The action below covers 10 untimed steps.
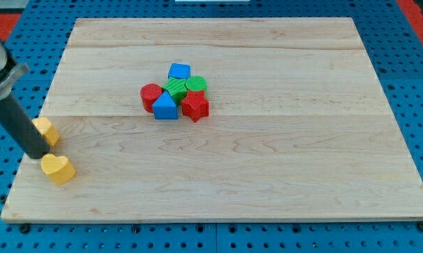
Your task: Push the yellow hexagon into the group of blocks
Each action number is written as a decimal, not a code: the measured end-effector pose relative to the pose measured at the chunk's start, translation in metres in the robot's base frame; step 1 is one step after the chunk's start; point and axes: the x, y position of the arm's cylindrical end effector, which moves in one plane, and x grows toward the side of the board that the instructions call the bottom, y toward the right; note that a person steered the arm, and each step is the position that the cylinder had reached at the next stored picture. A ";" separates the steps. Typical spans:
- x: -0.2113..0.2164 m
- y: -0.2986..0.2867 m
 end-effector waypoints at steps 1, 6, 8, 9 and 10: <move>-0.040 0.000; -0.092 0.009; -0.096 0.037; -0.123 0.076; -0.123 0.114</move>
